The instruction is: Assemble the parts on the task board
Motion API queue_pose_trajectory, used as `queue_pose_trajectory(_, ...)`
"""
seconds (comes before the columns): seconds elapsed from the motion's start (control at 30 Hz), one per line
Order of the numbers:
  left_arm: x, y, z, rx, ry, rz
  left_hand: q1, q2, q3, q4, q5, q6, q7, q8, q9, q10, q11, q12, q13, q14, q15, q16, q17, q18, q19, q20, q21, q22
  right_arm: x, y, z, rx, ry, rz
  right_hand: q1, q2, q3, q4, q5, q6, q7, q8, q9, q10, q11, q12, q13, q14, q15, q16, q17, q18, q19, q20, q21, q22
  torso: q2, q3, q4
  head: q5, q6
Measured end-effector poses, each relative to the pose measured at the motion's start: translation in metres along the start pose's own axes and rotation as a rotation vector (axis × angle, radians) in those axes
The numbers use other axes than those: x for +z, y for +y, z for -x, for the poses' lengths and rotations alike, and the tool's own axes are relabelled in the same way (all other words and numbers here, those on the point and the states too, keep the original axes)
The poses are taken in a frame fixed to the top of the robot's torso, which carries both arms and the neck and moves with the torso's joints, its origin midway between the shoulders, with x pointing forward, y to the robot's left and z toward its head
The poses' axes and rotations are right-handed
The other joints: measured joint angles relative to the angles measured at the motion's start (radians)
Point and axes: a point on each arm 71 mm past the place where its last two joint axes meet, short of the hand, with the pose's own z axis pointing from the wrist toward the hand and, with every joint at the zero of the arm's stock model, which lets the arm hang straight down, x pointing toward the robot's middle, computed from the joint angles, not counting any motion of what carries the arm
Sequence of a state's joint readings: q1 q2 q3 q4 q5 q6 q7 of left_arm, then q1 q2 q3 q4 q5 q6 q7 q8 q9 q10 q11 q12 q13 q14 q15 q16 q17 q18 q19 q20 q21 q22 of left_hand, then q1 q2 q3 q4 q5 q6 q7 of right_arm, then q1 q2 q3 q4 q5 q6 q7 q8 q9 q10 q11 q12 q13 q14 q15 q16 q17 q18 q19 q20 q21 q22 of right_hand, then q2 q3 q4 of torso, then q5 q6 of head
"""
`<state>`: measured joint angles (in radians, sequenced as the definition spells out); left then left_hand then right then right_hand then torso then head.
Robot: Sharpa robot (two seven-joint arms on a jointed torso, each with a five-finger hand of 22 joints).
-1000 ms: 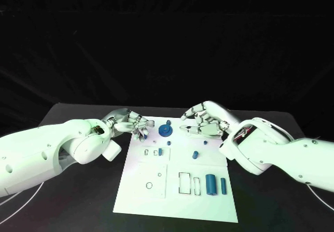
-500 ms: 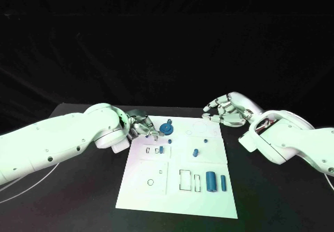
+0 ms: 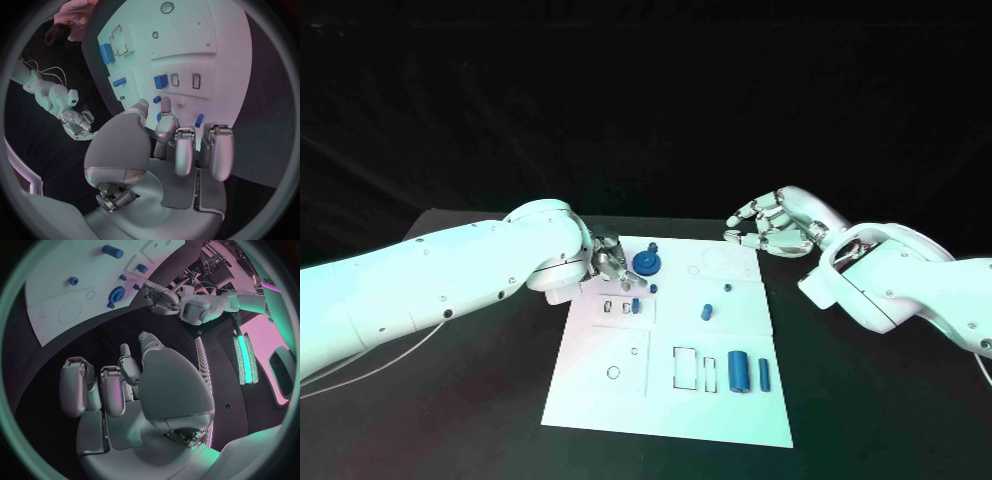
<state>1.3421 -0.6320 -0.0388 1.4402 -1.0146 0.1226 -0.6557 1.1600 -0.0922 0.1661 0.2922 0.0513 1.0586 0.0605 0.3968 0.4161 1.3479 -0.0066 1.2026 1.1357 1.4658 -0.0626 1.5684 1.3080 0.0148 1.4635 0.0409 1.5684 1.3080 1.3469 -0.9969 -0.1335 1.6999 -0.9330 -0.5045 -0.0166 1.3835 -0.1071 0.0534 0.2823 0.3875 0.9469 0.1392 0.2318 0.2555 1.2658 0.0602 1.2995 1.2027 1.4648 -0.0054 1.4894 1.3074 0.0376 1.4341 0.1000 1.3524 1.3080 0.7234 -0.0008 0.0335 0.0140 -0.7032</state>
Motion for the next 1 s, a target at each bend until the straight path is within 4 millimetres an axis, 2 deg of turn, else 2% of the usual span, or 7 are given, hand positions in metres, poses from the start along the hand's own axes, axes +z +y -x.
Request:
queue_pose_trajectory(0.3, 0.007, -0.007, -0.004, 0.055, 0.029, 0.029, -0.021, -0.014, 0.0, 0.0, 0.0, -0.01, 0.003, 0.009, 0.019, -0.005, -0.002, 0.0, 0.003, 0.0, 0.0, 0.0, 0.0, 0.0, 0.0, 0.0, 0.0, 0.0, 0.002, 0.001, -0.002, -0.004, 0.003, -0.001, 0.0, 0.0, -0.004, -0.002, 0.006, 0.0, 0.0, 0.004, 0.001, -0.001, -0.001, 0.0, 0.0, 0.0, 0.0, 0.0, 0.0, 0.0, -0.004, -0.004, -0.004, 0.0, 0.001, 0.0, 0.0, 0.004, -0.005)
queue_pose_trajectory(0.47, 0.009, -0.007, -0.005, 0.075, 0.041, 0.04, -0.028, -0.02, 0.0, 0.0, 0.0, -0.014, 0.0, 0.015, 0.026, -0.005, -0.002, 0.0, 0.005, 0.0, 0.0, 0.0, 0.0, 0.0, 0.0, 0.0, 0.0, 0.0, 0.002, 0.001, -0.002, -0.006, 0.002, -0.001, 0.0, 0.0, -0.004, -0.002, 0.006, 0.0, 0.0, 0.004, 0.001, -0.003, -0.003, 0.0, -0.002, 0.0, 0.0, 0.0, 0.0, 0.0, -0.004, -0.004, -0.004, 0.0, 0.002, -0.0013, -0.0003, 0.003, -0.007)
queue_pose_trajectory(1.0, 0.014, -0.012, -0.01, 0.116, 0.075, 0.05, -0.027, -0.02, 0.0, 0.0, 0.0, -0.014, 0.0, 0.015, 0.03, -0.005, -0.002, 0.0, 0.005, 0.0, 0.0, 0.0, 0.0, 0.0, 0.0, 0.0, 0.0, 0.0, 0.002, 0.002, -0.003, -0.008, 0.003, 0.003, 0.0, 0.0, -0.006, 0.001, 0.01, 0.0, 0.0, 0.004, 0.001, -0.003, -0.003, -0.004, -0.003, 0.0, 0.0, -0.004, 0.0, 0.0, -0.004, -0.004, -0.008, 0.0, 0.003, -0.002, -0.001, 0.003, -0.014)
